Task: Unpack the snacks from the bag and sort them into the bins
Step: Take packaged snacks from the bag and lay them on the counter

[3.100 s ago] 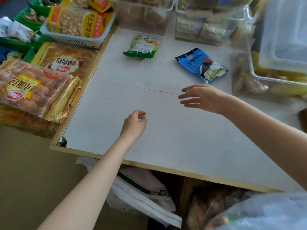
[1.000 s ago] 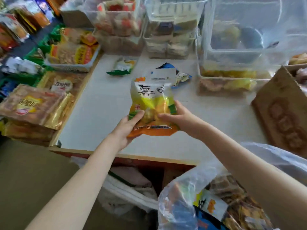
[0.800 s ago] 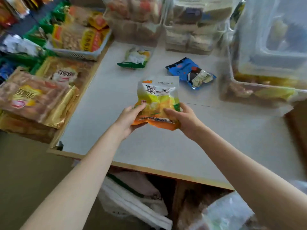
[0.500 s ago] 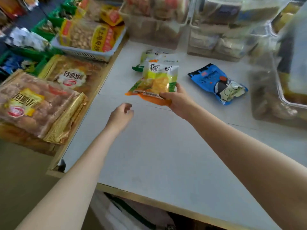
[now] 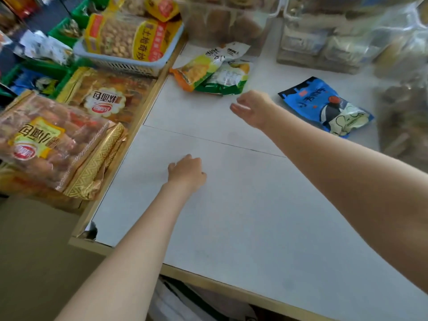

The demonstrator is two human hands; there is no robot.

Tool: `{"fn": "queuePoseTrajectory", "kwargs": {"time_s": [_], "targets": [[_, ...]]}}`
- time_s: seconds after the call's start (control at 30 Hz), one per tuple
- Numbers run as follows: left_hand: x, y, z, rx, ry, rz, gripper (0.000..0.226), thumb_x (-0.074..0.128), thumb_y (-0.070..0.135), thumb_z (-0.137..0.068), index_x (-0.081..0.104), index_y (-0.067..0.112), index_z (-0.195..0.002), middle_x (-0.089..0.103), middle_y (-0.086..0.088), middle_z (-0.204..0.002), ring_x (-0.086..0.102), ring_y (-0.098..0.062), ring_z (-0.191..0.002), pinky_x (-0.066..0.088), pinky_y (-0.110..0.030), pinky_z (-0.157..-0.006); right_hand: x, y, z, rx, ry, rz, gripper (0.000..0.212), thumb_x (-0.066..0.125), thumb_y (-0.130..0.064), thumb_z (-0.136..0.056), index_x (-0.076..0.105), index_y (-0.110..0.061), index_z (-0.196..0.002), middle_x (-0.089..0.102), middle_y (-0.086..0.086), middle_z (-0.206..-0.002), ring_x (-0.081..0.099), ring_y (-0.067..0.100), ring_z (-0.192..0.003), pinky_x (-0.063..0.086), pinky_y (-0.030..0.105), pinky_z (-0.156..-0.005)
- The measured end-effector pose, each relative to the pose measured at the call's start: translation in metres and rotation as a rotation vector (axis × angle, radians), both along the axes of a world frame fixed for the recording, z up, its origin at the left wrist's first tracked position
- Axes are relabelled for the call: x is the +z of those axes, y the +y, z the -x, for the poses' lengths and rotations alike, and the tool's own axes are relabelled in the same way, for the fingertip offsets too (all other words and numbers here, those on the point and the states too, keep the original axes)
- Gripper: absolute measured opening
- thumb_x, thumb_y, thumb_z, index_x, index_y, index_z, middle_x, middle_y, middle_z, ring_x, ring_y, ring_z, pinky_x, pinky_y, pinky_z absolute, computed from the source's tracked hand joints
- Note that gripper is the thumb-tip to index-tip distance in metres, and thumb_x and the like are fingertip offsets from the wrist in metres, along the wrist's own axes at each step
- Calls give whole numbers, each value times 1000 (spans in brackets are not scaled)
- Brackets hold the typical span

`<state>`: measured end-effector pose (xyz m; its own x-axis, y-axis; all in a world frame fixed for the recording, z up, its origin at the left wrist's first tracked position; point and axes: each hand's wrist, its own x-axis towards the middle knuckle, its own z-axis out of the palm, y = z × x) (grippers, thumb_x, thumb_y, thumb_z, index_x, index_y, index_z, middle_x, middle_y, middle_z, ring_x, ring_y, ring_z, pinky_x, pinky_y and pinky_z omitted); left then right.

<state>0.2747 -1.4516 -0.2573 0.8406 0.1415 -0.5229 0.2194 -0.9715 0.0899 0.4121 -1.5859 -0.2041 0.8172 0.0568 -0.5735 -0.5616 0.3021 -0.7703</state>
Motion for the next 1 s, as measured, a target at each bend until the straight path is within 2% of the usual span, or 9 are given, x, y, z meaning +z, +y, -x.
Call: {"fn": "queuePoseTrajectory", "kwargs": {"time_s": [0.07, 0.17, 0.3, 0.5, 0.67, 0.73, 0.83, 0.9, 1.0], "targets": [[7, -11, 9, 13, 6, 56, 43, 39, 22, -96, 40, 15, -138, 35, -7, -145, 40, -26, -129, 30, -35, -103, 9, -26, 23, 6, 61, -35, 26, 40, 10, -93, 46, 1, -116, 47, 15, -99, 59, 31, -89, 54, 33, -78], [23, -38, 27, 20, -53, 129, 42, 40, 22, -96, 41, 18, -138, 39, -7, -143, 42, -27, -128, 30, -35, -102, 32, -71, 69, 73, 81, -43, 11, 43, 8, -93, 51, 1, -94, 53, 19, -98, 63, 32, -82, 58, 34, -69], [50, -91, 73, -62, -185, 240, 39, 42, 18, -95, 46, 17, -134, 46, -5, -138, 49, -25, -121, 33, -31, -99, 59, -153, 145, 246, 97, 49, 19, 49, 4, -92, 54, -2, -108, 64, 17, -102, 68, 26, -85, 59, 29, -70], [93, -180, 187, -277, -283, 560, 32, 46, 11, -95, 56, 16, -125, 53, -1, -132, 49, -19, -122, 32, -34, -106, 118, -267, 271, 409, 29, 227, 17, 48, -1, -93, 58, -3, -107, 69, 14, -94, 69, 21, -74, 58, 26, -72], [125, -234, 279, -293, -340, 749, 28, 47, 9, -94, 62, 18, -117, 54, 10, -120, 44, 0, -113, 27, -1, -93, 153, -329, 388, 637, -182, 427, 16, 49, -5, -95, 60, -4, -106, 70, 13, -97, 66, 20, -78, 55, 29, -78], [134, -247, 308, -316, -362, 797, 26, 50, 9, -94, 65, 19, -113, 55, 9, -120, 46, 0, -113, 29, 3, -88, 154, -343, 436, 765, -254, 549, 15, 53, -7, -93, 61, -7, -106, 71, 9, -98, 66, 16, -82, 54, 27, -80], [129, -256, 342, -403, -353, 690, 28, 53, 33, -89, 68, 20, -108, 56, 3, -126, 49, -13, -119, 33, -22, -102, 129, -349, 489, 1033, -311, 873, 29, 65, -28, -87, 64, -15, -112, 68, -2, -105, 64, 14, -95, 51, 25, -85], [121, -256, 359, -468, -233, 488, 63, 40, 62, -71, 64, 25, -116, 48, 0, -138, 38, -18, -131, 25, -27, -107, 103, -343, 512, 1089, -269, 1085, 43, 68, -39, -83, 63, -12, -115, 66, 2, -108, 62, 19, -99, 49, 31, -86], [122, -251, 373, -473, -109, 314, 81, 39, 73, -62, 51, 31, -130, 33, 4, -150, 21, -15, -142, 20, -33, -112, 77, -328, 526, 1021, -278, 1214, 26, 63, -25, -84, 67, -4, -100, 67, 15, -100, 62, 31, -95, 45, 32, -71]]}}
